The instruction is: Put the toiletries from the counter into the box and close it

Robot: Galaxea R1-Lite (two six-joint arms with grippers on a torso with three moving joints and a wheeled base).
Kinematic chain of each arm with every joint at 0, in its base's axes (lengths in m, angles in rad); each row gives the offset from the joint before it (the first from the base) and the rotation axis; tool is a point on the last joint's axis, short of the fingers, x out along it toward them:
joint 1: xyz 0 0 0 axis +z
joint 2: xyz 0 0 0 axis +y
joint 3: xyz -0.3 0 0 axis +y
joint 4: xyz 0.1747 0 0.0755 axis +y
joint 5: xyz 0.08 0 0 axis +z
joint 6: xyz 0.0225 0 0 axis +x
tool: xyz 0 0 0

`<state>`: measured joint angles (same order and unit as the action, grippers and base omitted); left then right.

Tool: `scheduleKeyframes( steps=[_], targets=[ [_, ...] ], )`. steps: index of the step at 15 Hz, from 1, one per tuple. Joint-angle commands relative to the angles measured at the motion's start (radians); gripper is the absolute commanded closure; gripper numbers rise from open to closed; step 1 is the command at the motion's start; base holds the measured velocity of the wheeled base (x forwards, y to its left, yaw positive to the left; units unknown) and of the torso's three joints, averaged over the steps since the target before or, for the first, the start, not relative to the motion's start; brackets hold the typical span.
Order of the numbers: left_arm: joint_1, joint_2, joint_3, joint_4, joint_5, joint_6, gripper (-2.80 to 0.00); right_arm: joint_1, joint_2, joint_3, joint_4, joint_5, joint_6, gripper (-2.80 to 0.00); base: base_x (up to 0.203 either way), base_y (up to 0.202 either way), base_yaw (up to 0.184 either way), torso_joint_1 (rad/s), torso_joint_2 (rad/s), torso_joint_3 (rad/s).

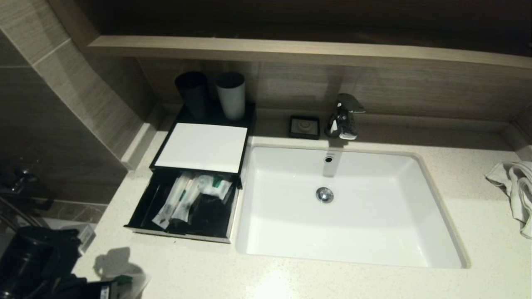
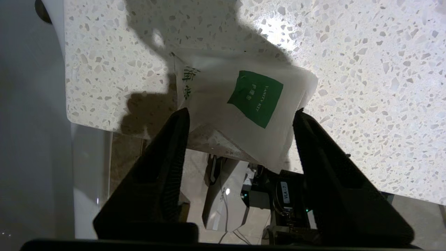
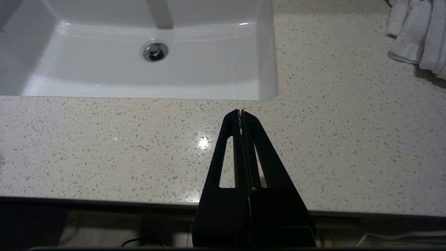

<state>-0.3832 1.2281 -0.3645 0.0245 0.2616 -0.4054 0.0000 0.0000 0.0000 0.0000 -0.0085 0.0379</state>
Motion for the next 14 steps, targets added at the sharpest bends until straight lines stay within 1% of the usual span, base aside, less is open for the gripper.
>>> scheduleKeyframes(
  steps=[1, 4, 8, 14],
  targets=[
    [0.001, 0.016, 0.000, 0.000, 0.001, -0.002, -2.80, 0.000, 0.001, 0.001, 0.000, 0.000, 0.000, 0.00, 0.000, 0.000, 0.000, 0.000, 0.00, 0.000],
    [0.001, 0.058, -0.005, -0.004, 0.003, -0.003, -2.80, 0.000, 0.001, 0.000, 0.000, -0.001, 0.000, 0.00, 0.000, 0.000, 0.000, 0.000, 0.00, 0.000],
    [0.001, 0.096, 0.001, -0.047, 0.002, -0.007, -2.80, 0.000, 0.002, 0.000, 0.000, -0.001, 0.000, 0.00, 0.000, 0.000, 0.000, 0.000, 0.00, 0.000],
    [0.001, 0.102, 0.010, -0.049, -0.001, -0.004, -2.80, 0.000, 0.001, 0.000, 0.000, 0.000, 0.000, 0.00, 0.000, 0.000, 0.000, 0.000, 0.00, 0.000]
  ],
)
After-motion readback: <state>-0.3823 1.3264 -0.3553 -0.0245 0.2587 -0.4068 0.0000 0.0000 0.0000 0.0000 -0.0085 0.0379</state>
